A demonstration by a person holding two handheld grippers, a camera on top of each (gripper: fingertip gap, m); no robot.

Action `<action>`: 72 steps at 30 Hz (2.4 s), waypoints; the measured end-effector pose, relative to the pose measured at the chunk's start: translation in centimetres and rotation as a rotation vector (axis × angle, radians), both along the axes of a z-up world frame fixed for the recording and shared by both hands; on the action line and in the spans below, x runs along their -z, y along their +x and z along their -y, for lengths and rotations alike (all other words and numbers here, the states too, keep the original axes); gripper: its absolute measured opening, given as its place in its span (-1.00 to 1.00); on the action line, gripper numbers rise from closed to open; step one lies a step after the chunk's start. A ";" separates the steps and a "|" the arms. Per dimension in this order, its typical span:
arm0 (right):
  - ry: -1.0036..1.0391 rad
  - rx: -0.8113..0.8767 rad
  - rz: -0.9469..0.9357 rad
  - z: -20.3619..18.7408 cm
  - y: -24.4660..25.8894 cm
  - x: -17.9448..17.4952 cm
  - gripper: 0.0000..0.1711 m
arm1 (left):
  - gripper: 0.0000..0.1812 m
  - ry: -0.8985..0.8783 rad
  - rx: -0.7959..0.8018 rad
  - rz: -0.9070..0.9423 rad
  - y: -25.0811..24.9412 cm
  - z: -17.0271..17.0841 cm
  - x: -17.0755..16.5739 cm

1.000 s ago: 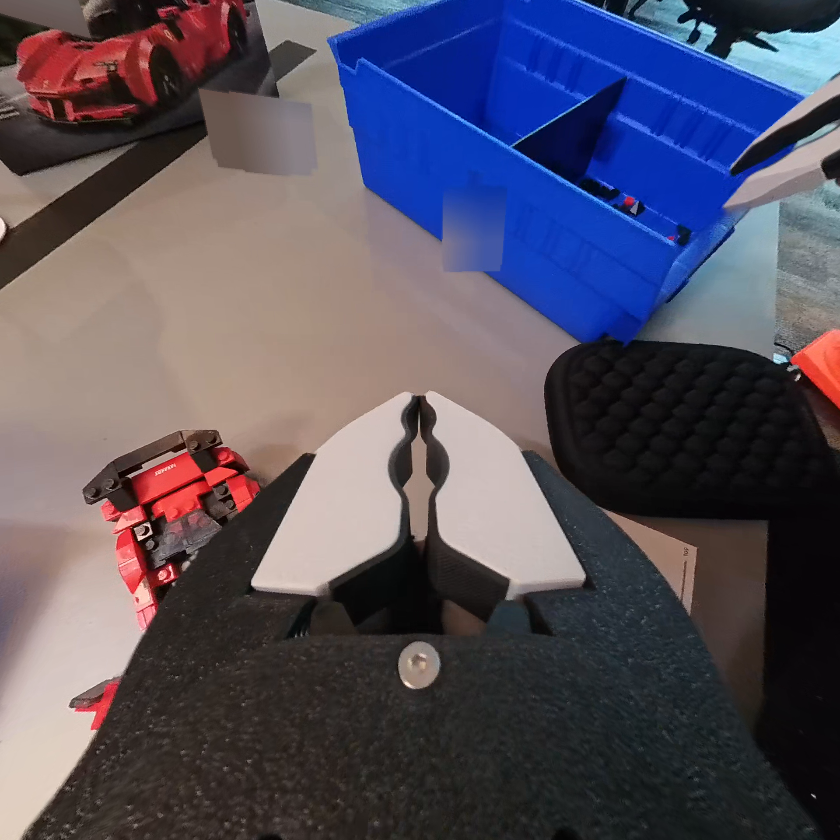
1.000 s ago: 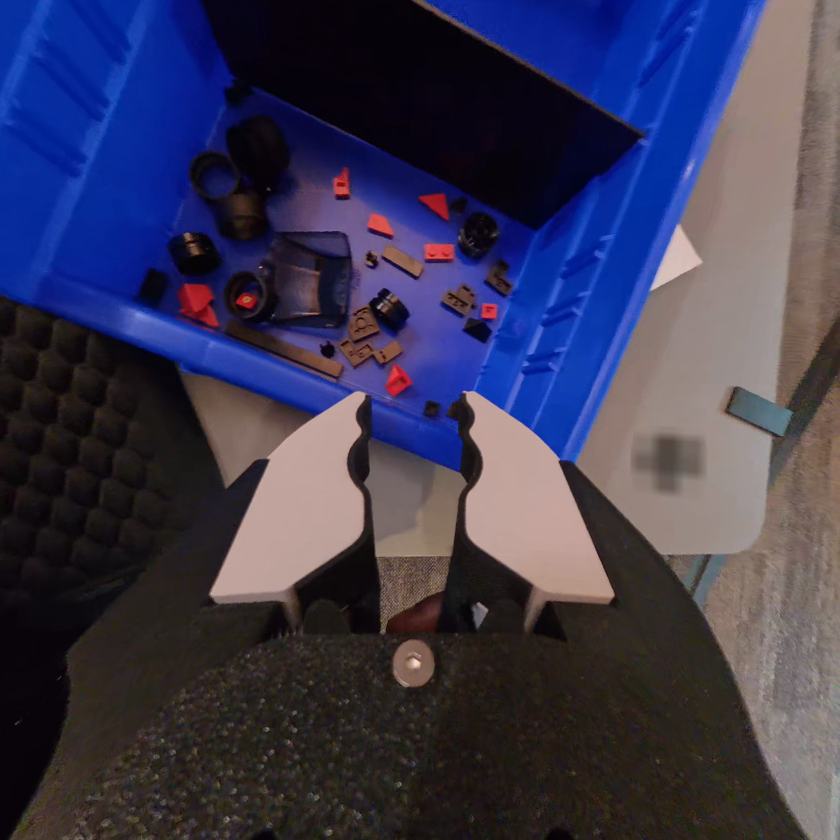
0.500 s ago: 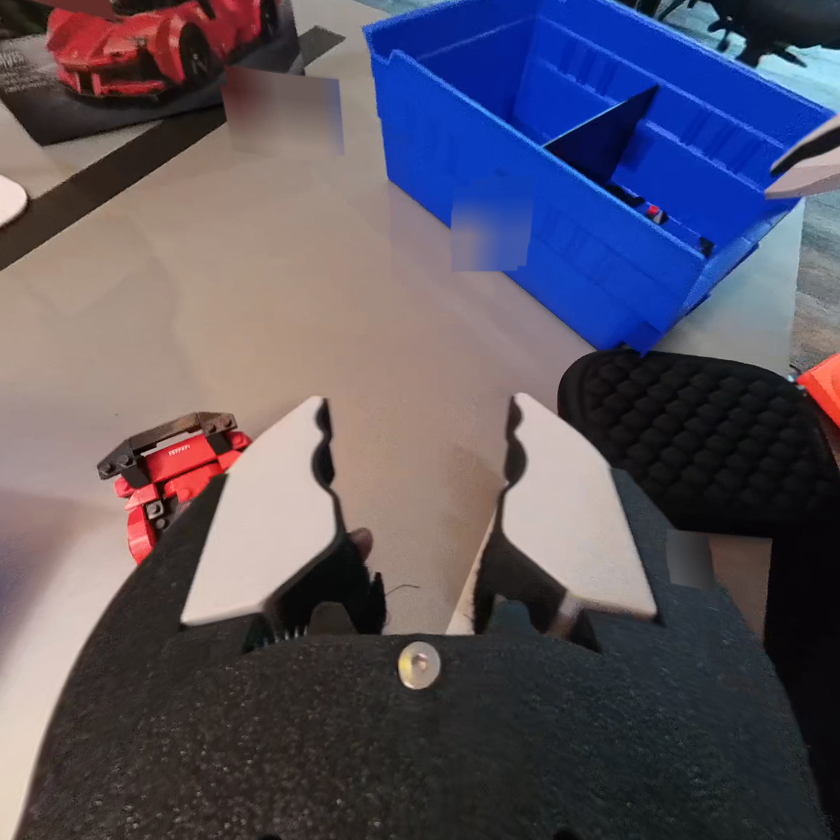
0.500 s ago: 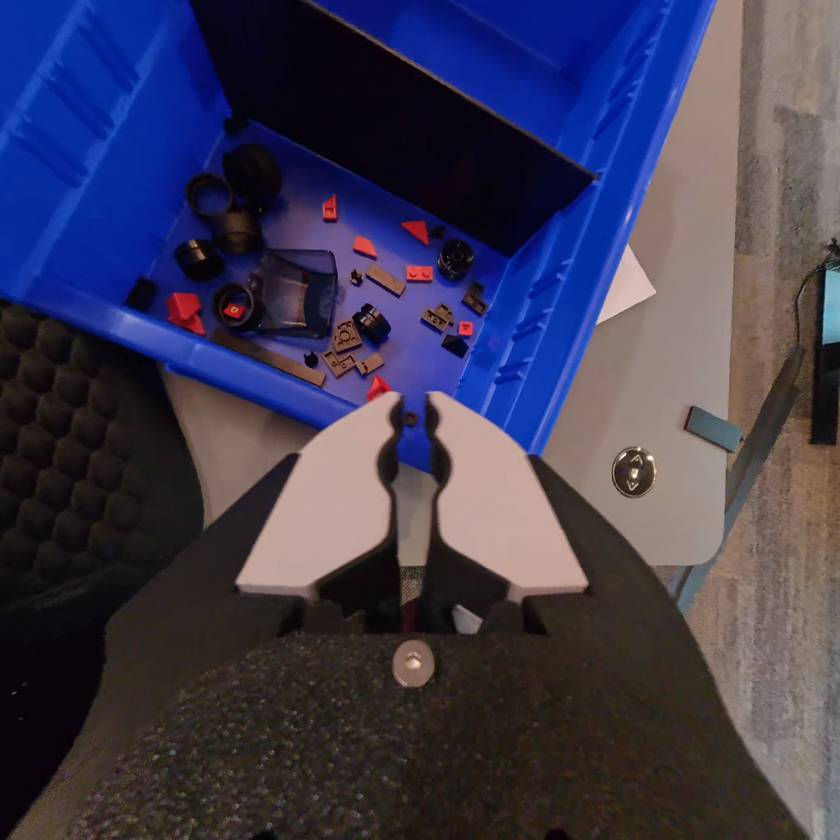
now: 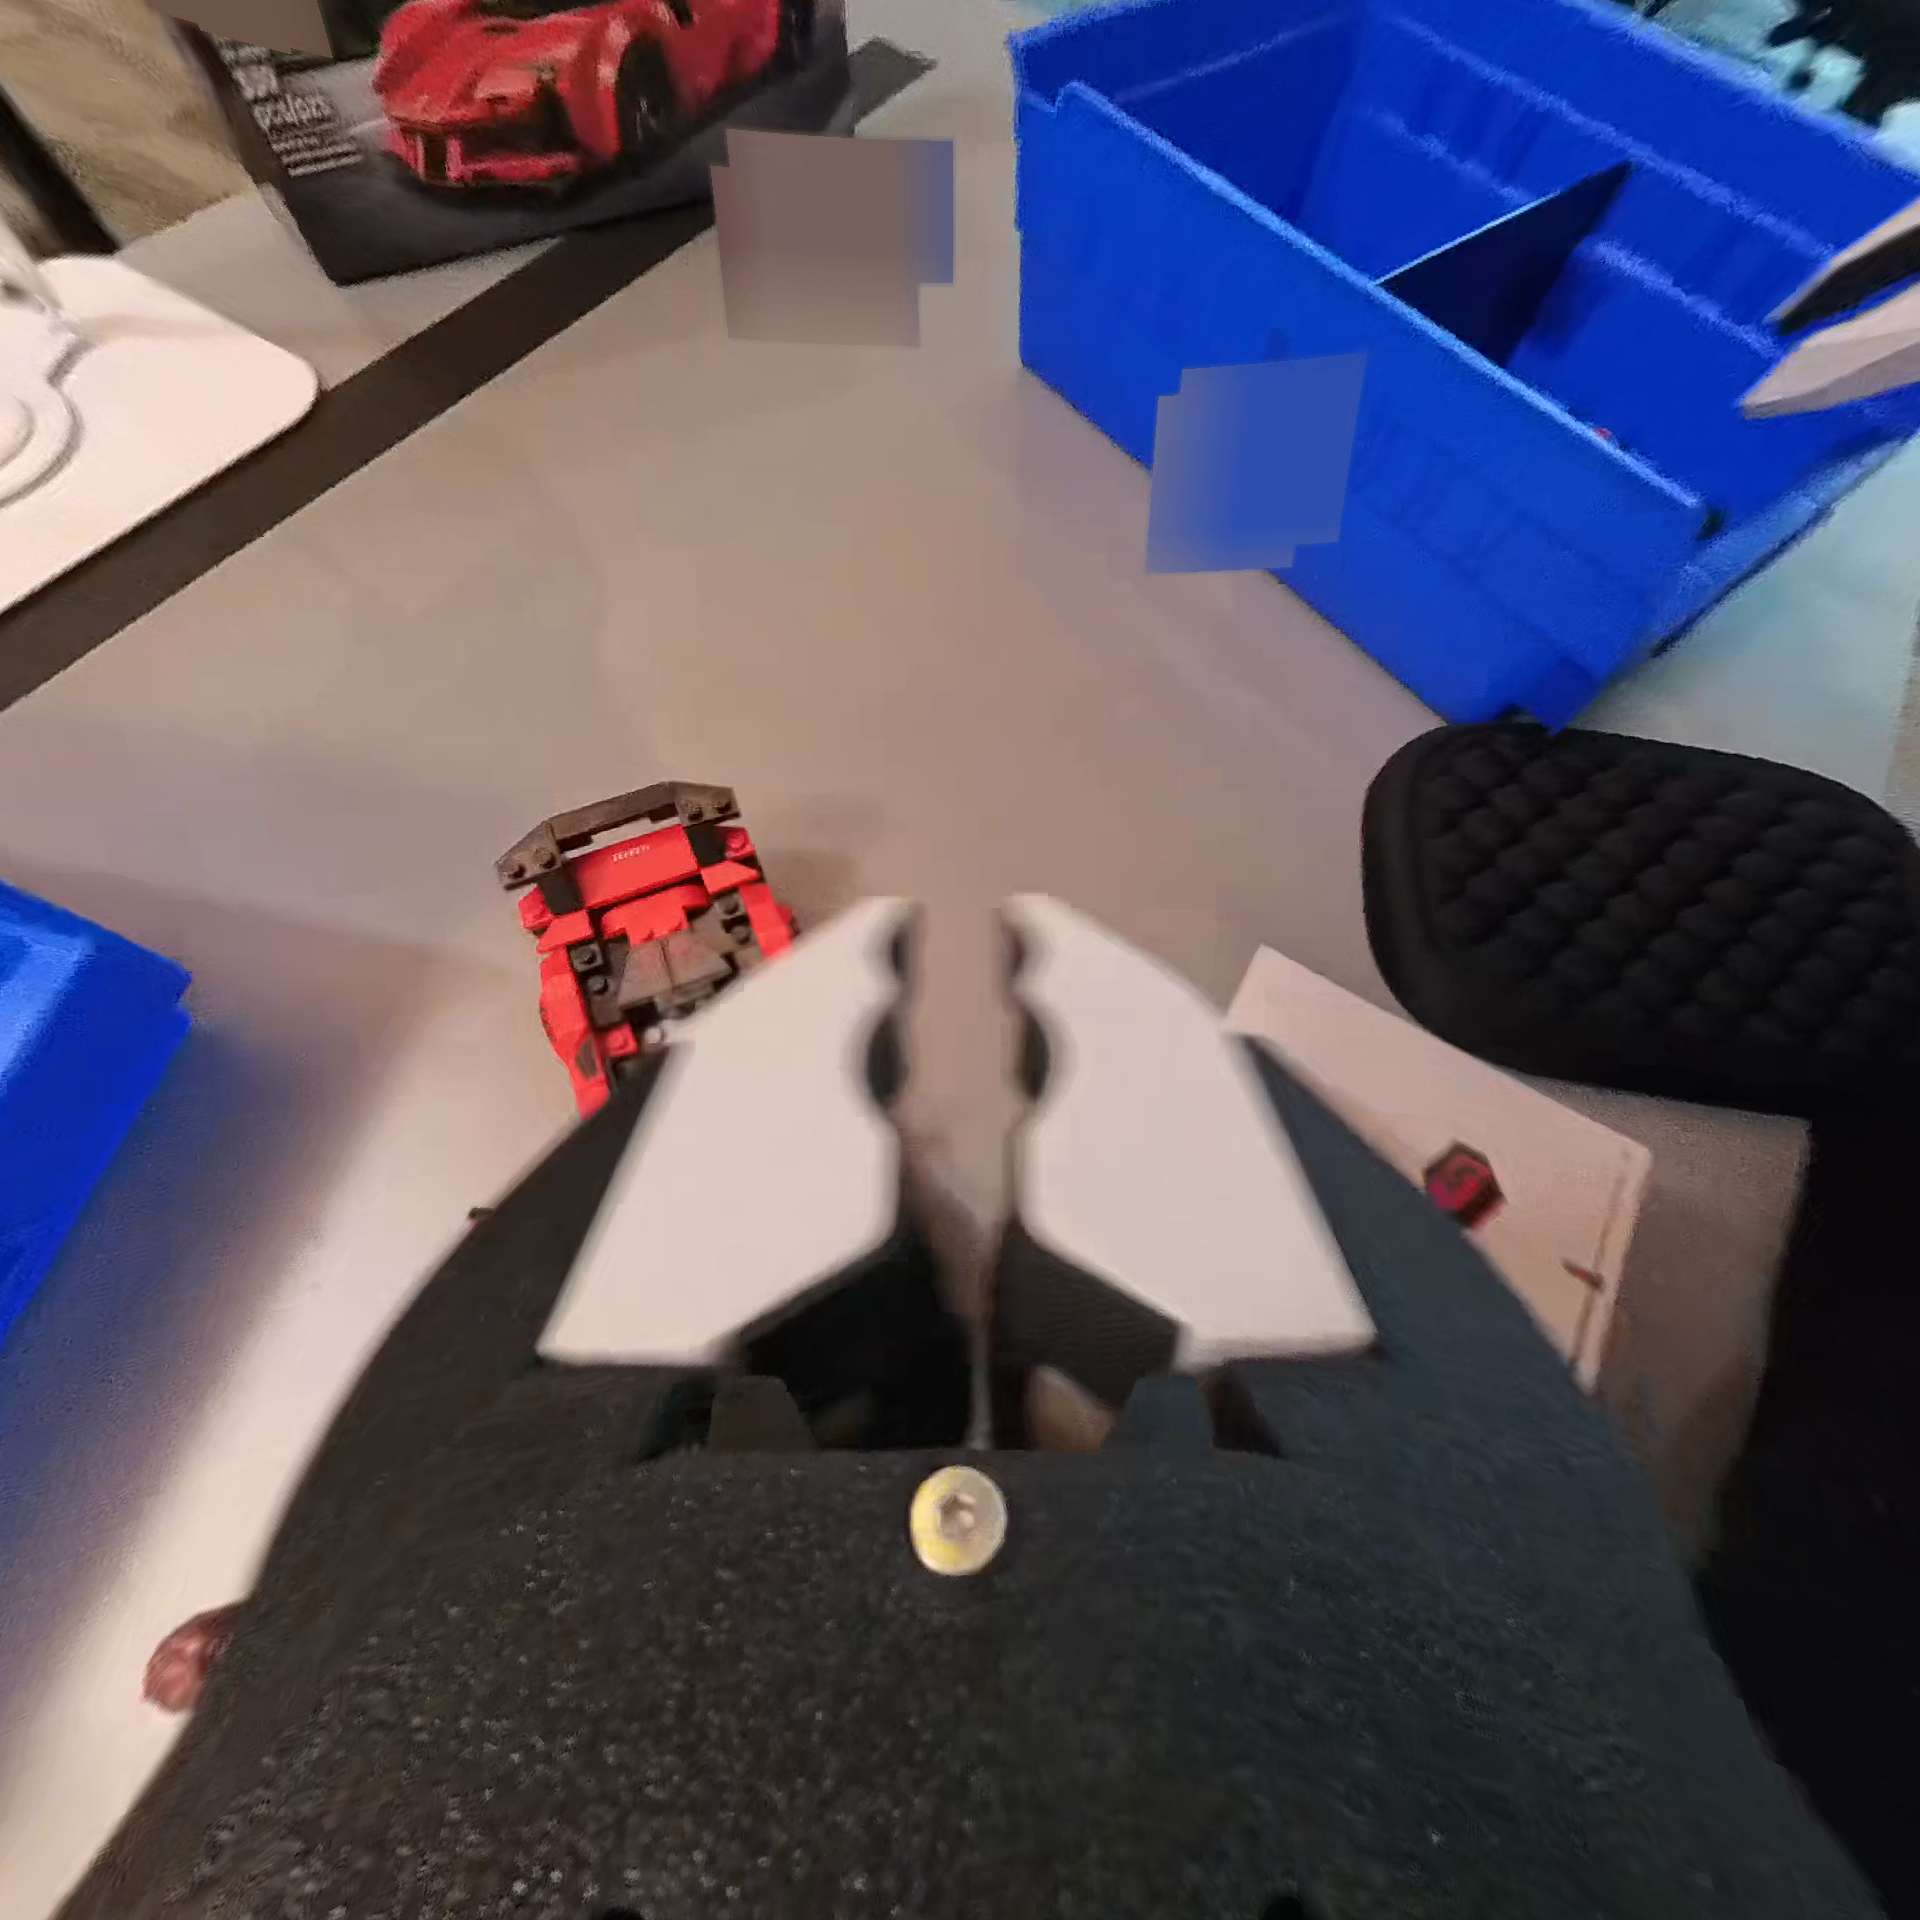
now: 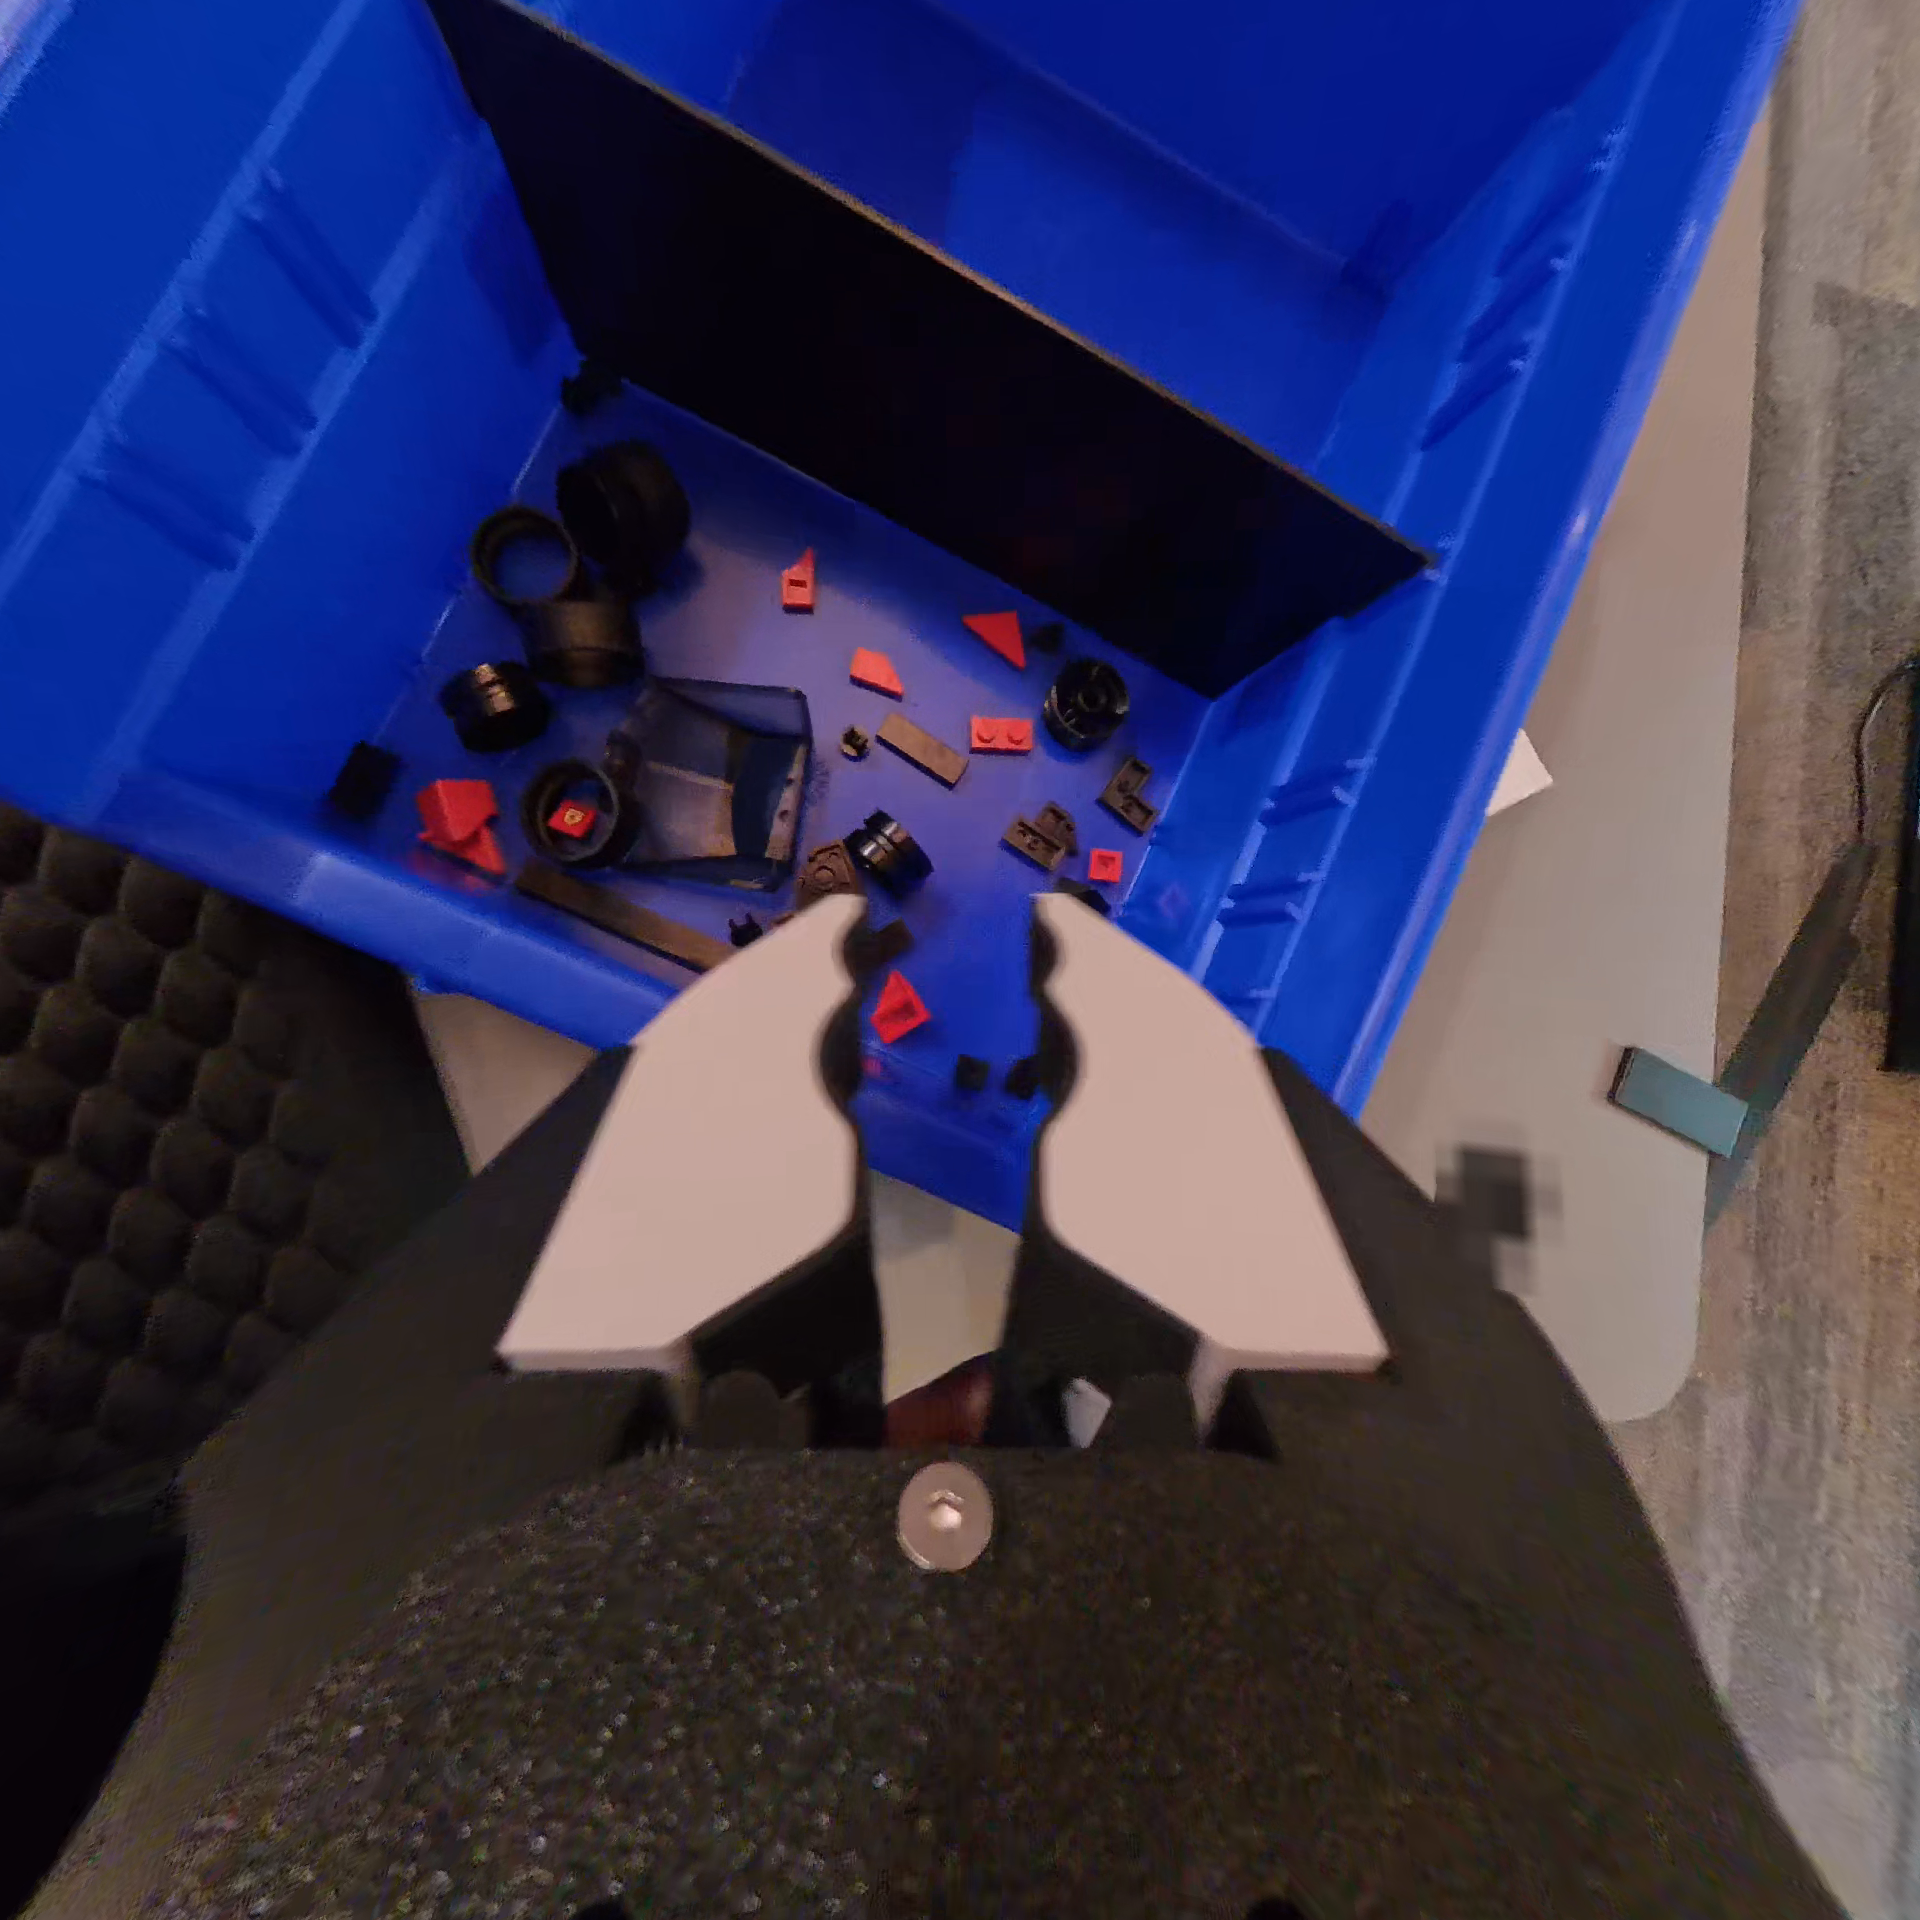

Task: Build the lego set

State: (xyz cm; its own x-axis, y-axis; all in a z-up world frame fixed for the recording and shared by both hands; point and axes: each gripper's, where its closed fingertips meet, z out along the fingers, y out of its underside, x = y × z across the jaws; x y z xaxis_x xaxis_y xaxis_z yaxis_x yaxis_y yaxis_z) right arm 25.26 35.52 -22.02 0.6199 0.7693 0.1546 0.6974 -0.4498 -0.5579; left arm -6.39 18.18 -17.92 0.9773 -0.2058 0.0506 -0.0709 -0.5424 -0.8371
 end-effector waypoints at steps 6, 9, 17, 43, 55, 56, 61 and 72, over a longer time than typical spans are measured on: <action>0.028 -0.019 -0.016 0.3 -1.1 -0.9 -0.73 | -0.83 0.033 -0.124 -0.051 -3.5 3.5 -1.0; 0.028 -0.016 -0.013 1.1 -1.5 -1.0 -1.00 | -0.66 -0.006 -0.150 -0.064 -4.7 5.4 -0.4; 0.072 -0.196 -0.071 5.7 -9.0 -3.1 -0.83 | -0.60 0.035 -0.190 -0.060 -6.5 10.1 -0.3; -0.231 -1.041 -0.073 29.4 -22.4 4.3 -0.68 | -0.34 -0.095 0.205 0.067 0.3 17.9 5.1; -0.188 -1.016 -0.099 29.2 -23.4 5.6 -0.71 | -0.51 -0.077 0.212 0.097 2.9 19.1 5.4; -0.182 -1.014 -0.098 29.2 -23.4 5.7 -0.70 | -0.54 -0.072 0.224 0.105 3.4 19.0 5.4; -0.148 -0.995 -0.112 29.3 -22.9 4.5 -0.64 | -0.60 -0.079 0.274 0.089 5.0 18.5 5.6; -0.055 -0.951 -0.130 28.8 -22.9 3.5 -1.00 | -0.59 -0.090 0.240 0.093 4.4 18.5 6.0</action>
